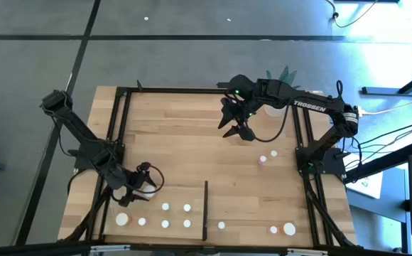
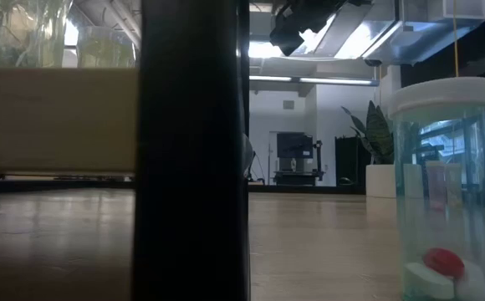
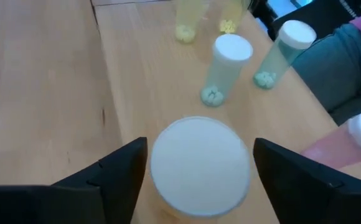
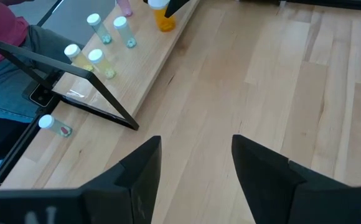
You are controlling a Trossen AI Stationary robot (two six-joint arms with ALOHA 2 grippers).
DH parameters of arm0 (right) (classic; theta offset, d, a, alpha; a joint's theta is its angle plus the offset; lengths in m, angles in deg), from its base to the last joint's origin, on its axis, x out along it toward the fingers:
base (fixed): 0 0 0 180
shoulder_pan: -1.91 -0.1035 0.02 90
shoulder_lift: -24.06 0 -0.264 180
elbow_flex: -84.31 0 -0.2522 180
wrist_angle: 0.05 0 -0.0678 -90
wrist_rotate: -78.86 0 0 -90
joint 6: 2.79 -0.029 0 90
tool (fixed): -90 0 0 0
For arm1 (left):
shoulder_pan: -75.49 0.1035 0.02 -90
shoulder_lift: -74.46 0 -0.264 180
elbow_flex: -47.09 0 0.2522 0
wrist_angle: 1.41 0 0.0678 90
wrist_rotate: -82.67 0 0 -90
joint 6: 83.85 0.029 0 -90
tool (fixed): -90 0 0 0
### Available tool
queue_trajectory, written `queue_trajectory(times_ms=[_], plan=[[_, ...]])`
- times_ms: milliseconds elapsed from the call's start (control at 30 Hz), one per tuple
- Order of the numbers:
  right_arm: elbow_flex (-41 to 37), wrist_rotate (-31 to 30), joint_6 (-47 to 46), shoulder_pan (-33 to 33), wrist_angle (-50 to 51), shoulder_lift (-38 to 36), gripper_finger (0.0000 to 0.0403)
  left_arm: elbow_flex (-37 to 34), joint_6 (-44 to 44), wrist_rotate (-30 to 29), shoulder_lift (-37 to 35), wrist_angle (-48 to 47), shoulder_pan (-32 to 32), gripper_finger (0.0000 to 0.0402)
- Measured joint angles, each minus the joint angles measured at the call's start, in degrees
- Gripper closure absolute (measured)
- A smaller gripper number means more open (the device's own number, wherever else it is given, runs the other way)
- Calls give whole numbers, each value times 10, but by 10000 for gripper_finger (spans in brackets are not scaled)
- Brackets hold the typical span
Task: Pick and place medicine bottles onto shelf by color
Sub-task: Put the top orange pill bottle on the shelf aligned with the other orange pill bottle
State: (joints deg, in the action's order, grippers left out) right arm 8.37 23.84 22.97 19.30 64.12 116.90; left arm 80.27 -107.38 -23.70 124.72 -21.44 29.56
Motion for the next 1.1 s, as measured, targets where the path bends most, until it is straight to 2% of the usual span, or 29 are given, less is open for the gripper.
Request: queue_trajectory(times_ms=[167,433,667,767,967,1100], plan=[[0,0,0,0,0,0,205,0,-1,0,-9,40,-18,90],[0,0,0,0,0,0,205,31,-2,-18,-53,19,-25,86],[0,0,0,0,0,0,205,114,79,-32,-47,-29,32,86],[0,0,0,0,0,0,205,163,127,-33,-31,-91,57,86],[0,0,0,0,0,0,205,243,132,-32,36,-232,109,86],[0,0,0,0,0,0,205,281,135,3,95,-286,139,86]])
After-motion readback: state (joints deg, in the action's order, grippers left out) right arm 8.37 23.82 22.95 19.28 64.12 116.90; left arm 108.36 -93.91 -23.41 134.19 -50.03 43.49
